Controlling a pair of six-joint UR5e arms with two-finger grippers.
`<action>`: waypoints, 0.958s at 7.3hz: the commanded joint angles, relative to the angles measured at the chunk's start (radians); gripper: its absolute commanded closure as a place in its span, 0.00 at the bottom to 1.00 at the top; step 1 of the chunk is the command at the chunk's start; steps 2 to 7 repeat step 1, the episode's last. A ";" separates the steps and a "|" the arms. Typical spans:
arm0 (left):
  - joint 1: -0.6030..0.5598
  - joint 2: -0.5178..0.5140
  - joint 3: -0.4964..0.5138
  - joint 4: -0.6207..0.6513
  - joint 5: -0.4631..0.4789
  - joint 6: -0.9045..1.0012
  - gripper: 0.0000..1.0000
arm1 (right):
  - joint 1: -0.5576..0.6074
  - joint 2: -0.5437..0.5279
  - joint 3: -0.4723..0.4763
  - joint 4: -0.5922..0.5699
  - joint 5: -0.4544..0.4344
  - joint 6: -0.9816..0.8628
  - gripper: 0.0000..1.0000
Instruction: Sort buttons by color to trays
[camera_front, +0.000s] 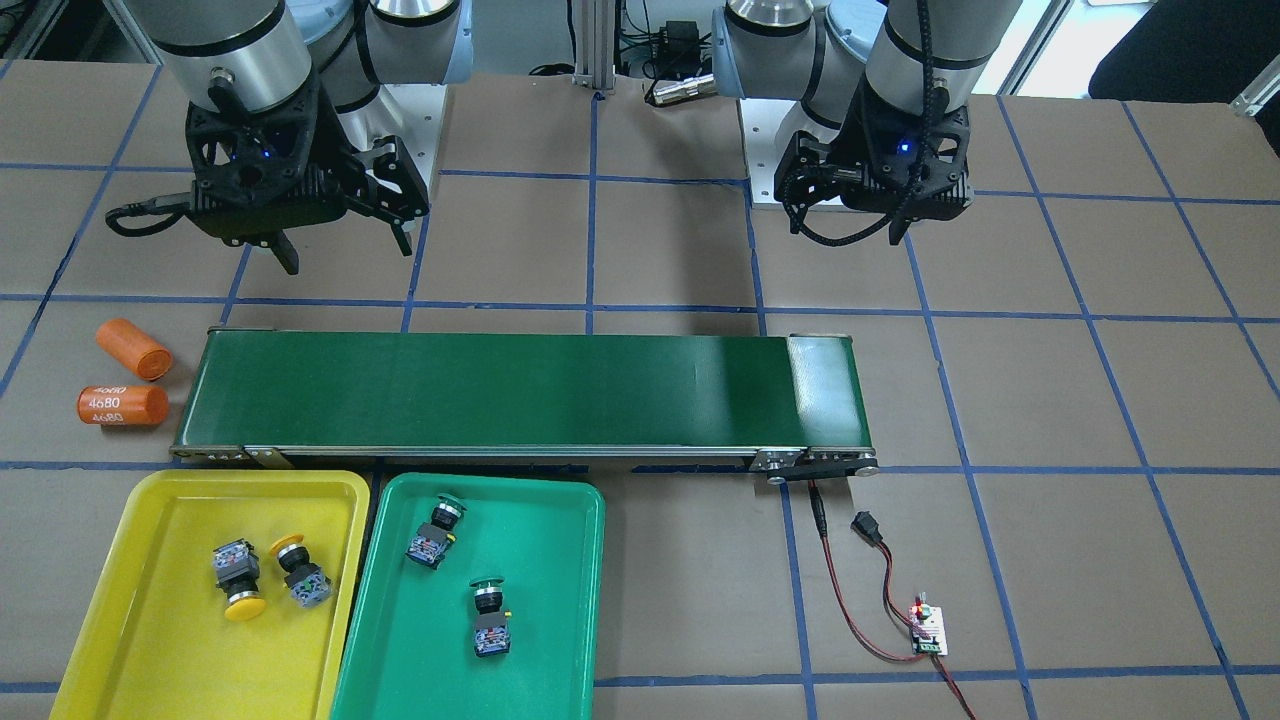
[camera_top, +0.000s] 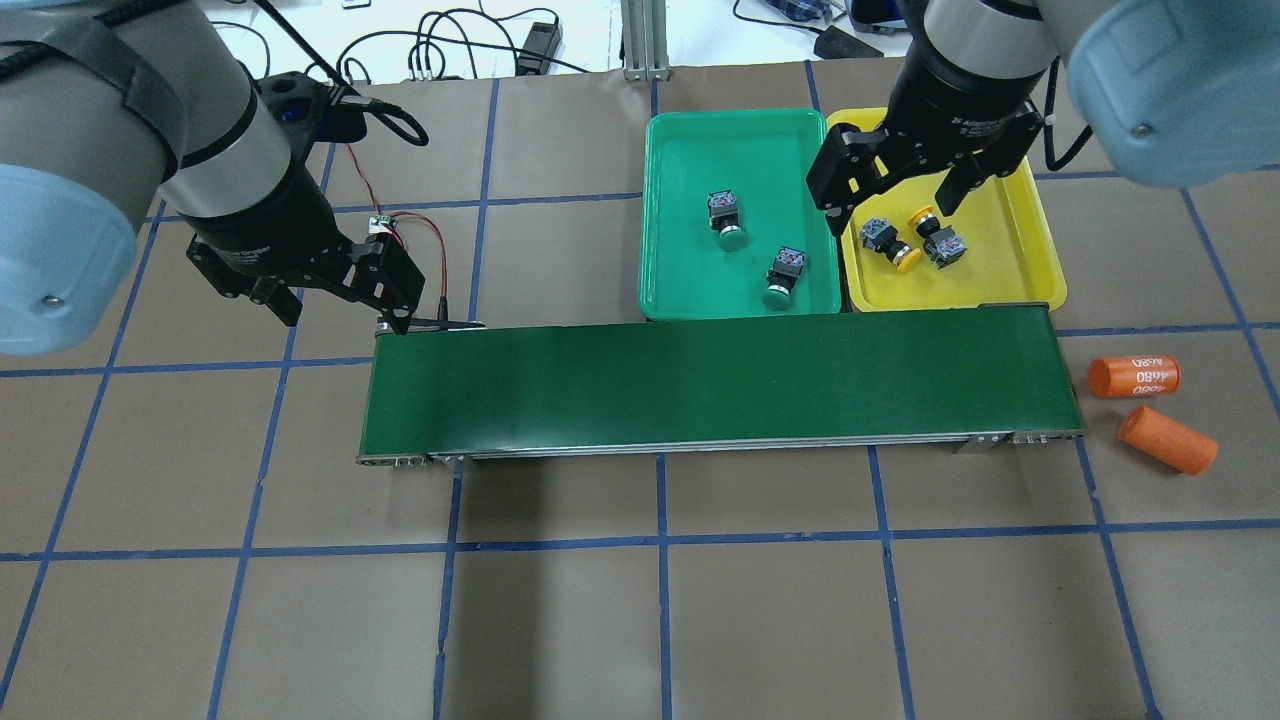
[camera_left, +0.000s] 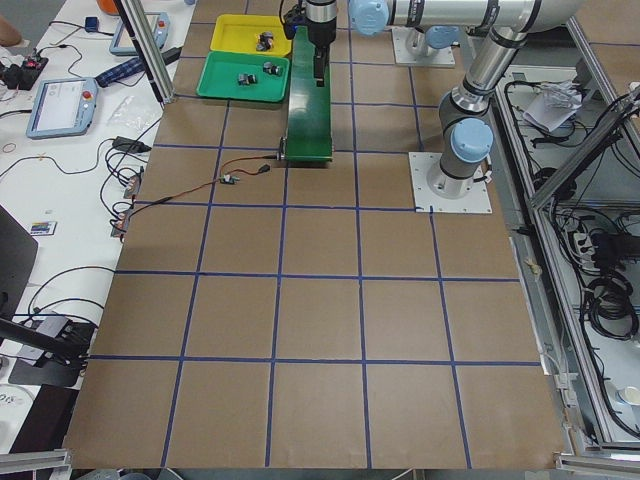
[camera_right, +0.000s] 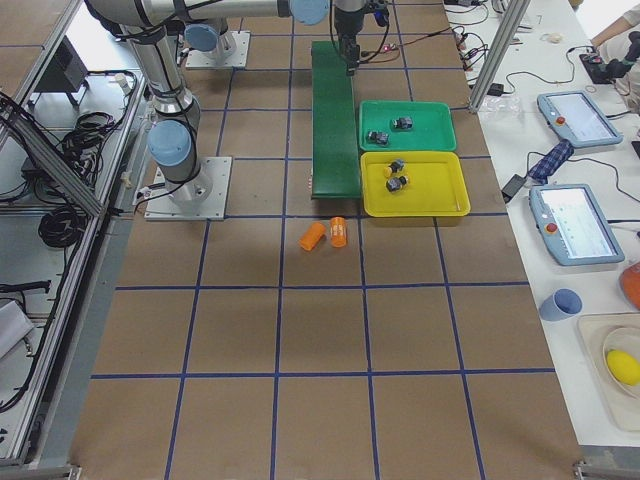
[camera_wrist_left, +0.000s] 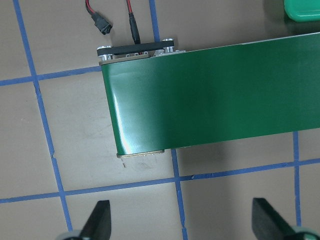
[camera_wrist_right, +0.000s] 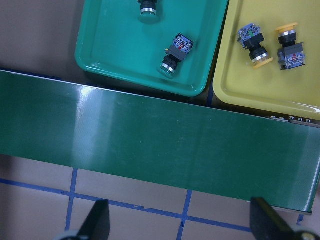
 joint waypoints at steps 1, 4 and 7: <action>0.005 0.001 0.005 0.002 0.000 0.001 0.00 | 0.005 -0.012 0.020 0.005 -0.006 -0.003 0.00; 0.005 0.001 0.005 0.002 0.000 0.001 0.00 | 0.005 -0.012 0.020 0.005 -0.006 -0.003 0.00; 0.005 0.001 0.005 0.002 0.000 0.001 0.00 | 0.005 -0.012 0.020 0.005 -0.006 -0.003 0.00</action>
